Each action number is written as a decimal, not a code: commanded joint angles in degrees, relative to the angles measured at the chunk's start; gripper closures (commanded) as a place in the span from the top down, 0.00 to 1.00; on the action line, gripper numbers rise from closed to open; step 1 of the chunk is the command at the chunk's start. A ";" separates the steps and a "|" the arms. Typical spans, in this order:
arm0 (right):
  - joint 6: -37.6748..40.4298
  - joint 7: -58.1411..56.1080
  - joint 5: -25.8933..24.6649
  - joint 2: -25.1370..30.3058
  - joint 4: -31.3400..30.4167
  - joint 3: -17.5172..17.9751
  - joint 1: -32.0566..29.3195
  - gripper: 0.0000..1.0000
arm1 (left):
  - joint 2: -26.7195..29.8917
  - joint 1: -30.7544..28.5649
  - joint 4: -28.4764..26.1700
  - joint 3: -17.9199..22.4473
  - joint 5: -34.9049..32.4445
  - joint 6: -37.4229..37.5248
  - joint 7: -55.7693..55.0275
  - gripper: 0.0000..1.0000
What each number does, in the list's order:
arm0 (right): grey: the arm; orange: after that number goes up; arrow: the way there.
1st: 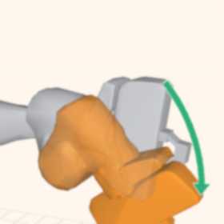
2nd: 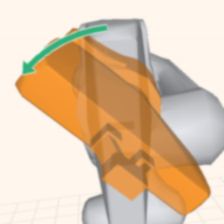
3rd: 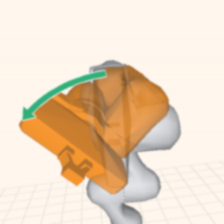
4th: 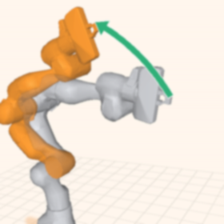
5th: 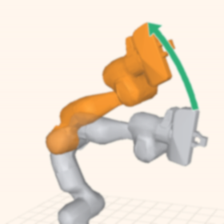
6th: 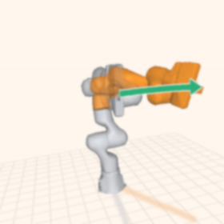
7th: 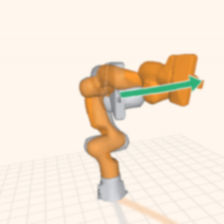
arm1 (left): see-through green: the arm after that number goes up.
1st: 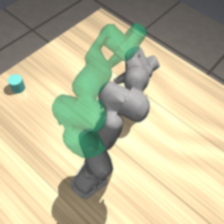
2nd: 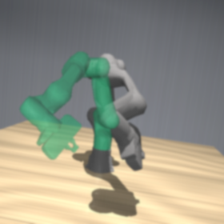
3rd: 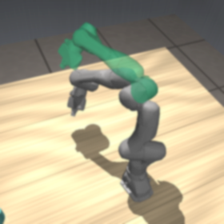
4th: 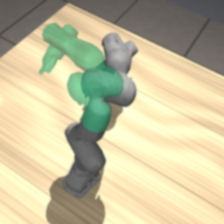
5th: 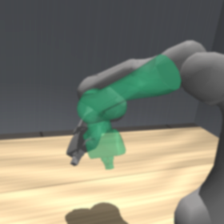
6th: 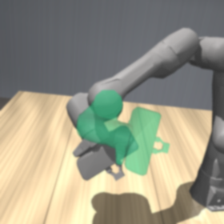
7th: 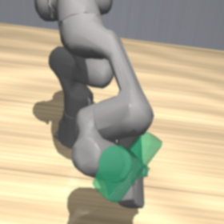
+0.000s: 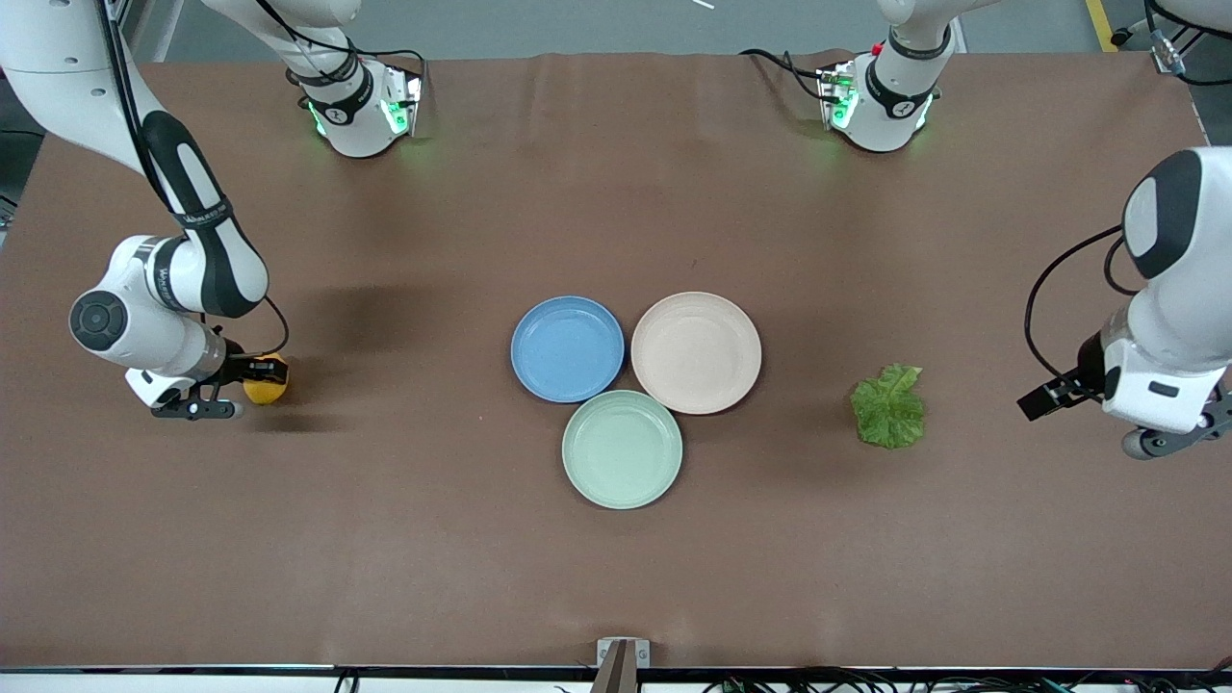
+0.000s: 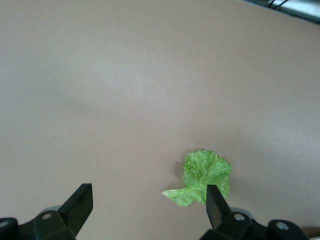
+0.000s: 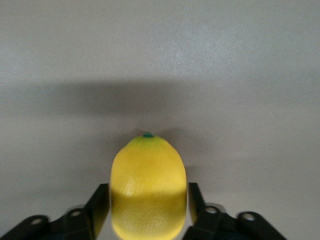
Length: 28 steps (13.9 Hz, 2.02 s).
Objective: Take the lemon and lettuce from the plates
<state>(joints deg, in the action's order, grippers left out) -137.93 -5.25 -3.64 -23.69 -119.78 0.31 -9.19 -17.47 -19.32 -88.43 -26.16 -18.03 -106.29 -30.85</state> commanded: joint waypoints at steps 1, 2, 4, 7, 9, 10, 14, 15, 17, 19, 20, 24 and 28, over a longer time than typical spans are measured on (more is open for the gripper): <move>11.67 0.15 -0.49 9.86 1.72 1.36 -0.30 1.00 | 4.54 -0.28 -0.25 -0.47 3.07 2.84 3.42 1.00; 16.07 0.15 -0.49 12.32 3.48 1.36 0.31 1.00 | 5.86 -0.28 -0.25 -0.47 4.48 2.84 5.09 1.00; 24.34 0.15 -0.49 16.72 7.70 1.45 1.37 1.00 | 7.89 -0.20 -0.16 -0.56 5.28 4.15 9.91 1.00; 36.47 0.24 -0.14 20.25 15.07 1.45 2.69 1.00 | 9.21 0.50 2.81 -0.21 6.25 8.71 15.38 1.00; 41.76 0.50 1.17 21.75 19.56 1.45 3.91 1.00 | 10.96 3.13 3.10 3.80 9.66 10.39 18.79 1.00; 43.61 0.76 1.44 21.84 21.93 1.45 4.18 1.00 | 12.19 6.89 2.66 8.79 11.94 11.88 20.55 1.00; 46.43 0.68 2.41 21.67 27.74 1.45 5.93 1.00 | 17.81 14.48 -2.25 17.02 15.57 15.06 20.22 1.00; 47.57 0.85 2.41 21.67 29.06 1.45 7.16 1.00 | 19.13 14.57 -3.75 17.02 15.66 15.06 20.22 1.00; 48.28 2.42 2.41 21.49 30.65 1.36 8.49 1.00 | 22.20 15.53 -7.61 17.02 16.09 14.27 20.13 1.00; 48.28 3.22 2.41 21.40 31.26 1.36 8.31 1.00 | 24.67 15.71 -10.43 17.37 17.32 12.95 20.22 1.00; 48.28 3.22 2.32 21.40 31.71 1.28 8.23 1.00 | 25.29 16.50 -11.05 18.33 17.59 12.69 20.22 1.00; 48.28 3.05 2.32 21.31 34.43 0.92 7.96 1.00 | 25.04 19.23 -10.01 21.06 17.59 12.95 21.10 1.00; 48.28 3.05 2.32 21.31 34.52 1.01 8.05 1.00 | 22.67 19.05 -7.29 20.97 17.24 13.12 21.01 1.00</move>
<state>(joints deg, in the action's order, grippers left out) -90.48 -2.77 -2.18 -1.84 -86.33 1.09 -0.85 6.45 -0.69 -97.52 -5.78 -1.56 -93.08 -10.71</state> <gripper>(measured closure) 0.000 0.000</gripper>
